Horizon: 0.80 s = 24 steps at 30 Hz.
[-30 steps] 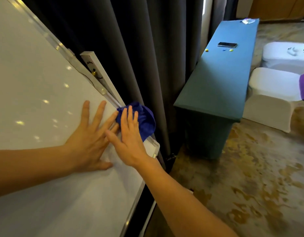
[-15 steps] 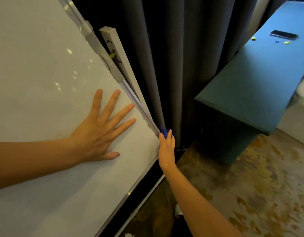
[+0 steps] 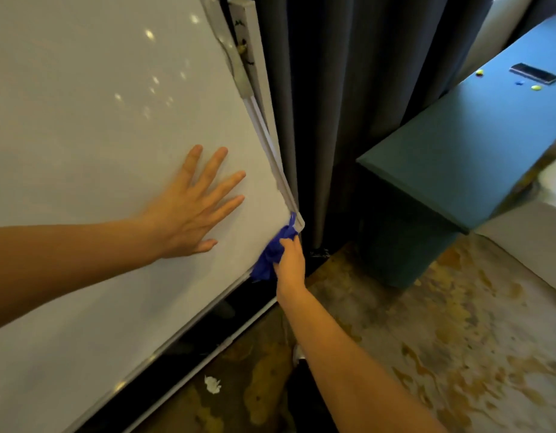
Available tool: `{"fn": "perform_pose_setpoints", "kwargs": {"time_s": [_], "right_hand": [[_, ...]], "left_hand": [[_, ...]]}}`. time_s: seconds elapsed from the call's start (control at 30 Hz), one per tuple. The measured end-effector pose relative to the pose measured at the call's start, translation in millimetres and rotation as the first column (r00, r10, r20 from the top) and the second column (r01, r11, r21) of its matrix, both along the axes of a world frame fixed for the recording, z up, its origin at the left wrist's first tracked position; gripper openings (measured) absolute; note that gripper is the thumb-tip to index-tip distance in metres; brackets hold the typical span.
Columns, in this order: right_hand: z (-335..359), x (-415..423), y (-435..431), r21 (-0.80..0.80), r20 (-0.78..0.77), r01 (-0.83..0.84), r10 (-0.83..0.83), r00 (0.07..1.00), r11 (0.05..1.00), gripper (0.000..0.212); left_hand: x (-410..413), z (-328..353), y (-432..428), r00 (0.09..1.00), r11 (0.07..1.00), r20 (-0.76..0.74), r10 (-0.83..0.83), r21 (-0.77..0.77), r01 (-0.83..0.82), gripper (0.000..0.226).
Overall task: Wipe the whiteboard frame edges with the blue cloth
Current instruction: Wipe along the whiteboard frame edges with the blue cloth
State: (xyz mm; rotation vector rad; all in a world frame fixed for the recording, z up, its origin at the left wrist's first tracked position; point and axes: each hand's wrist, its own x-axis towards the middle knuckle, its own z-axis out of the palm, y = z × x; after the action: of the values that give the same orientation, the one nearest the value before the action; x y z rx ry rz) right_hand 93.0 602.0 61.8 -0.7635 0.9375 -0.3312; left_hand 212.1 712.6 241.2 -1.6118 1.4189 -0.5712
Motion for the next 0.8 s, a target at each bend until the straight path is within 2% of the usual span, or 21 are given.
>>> {"fn": "perform_pose_setpoints", "kwargs": {"time_s": [0.1,0.2,0.27,0.43,0.57,0.6,0.67,0.7,0.73,0.8], "right_hand": [[7.6,3.4,-10.0,-0.054,-0.047,-0.023,0.021,0.999,0.998,0.071],[13.4,13.6,24.4,-0.131,-0.141,-0.096,0.078,0.987,0.987,0.079],[11.3,14.0,64.7,-0.095,-0.125,-0.147,0.135,0.983,0.985,0.082],[14.5,-2.2,143.4,0.14,0.083,-0.301,0.292,0.953,0.943,0.084],[17.6,-15.8,136.8,0.125,0.028,-0.379,0.378,0.925,0.917,0.071],[20.4,-19.8,133.0,0.081,0.004,-0.433,0.434,0.901,0.898,0.068],[24.6,-28.8,124.4,-0.156,-0.119,-0.59,0.578,0.807,0.792,0.064],[22.7,-32.1,119.2,-0.318,-0.215,-0.657,0.623,0.752,0.684,0.064],[20.4,-34.0,113.1,-0.477,-0.319,-0.713,0.655,0.685,0.513,0.066],[12.6,-39.2,100.6,-0.634,-0.48,-0.755,0.678,0.557,0.171,0.076]], "left_hand": [[-13.6,-13.4,50.1,0.995,0.995,0.026,0.096,0.014,-0.096,0.092],[-42.3,-27.0,94.5,0.95,0.951,-0.064,0.307,-0.011,-0.308,0.09],[-65.5,-35.8,130.4,0.91,0.915,-0.11,0.401,-0.001,-0.403,0.089],[-100.2,-28.1,222.4,0.807,0.811,-0.122,0.578,-0.022,-0.584,0.087],[-118.1,-31.1,257.1,0.689,0.684,-0.107,0.717,-0.084,-0.725,0.088],[-122.5,-35.9,260.4,0.661,0.654,-0.12,0.741,-0.095,-0.75,0.088],[-132.0,-48.8,259.4,0.588,0.574,-0.18,0.789,-0.124,-0.809,0.088],[-135.4,-54.9,255.6,0.552,0.538,-0.211,0.807,-0.124,-0.834,0.087],[-140.1,-63.3,249.9,0.52,0.505,-0.249,0.817,-0.127,-0.854,0.086],[-146.9,-76.9,236.2,0.467,0.456,-0.312,0.827,-0.111,-0.883,0.084]]}}
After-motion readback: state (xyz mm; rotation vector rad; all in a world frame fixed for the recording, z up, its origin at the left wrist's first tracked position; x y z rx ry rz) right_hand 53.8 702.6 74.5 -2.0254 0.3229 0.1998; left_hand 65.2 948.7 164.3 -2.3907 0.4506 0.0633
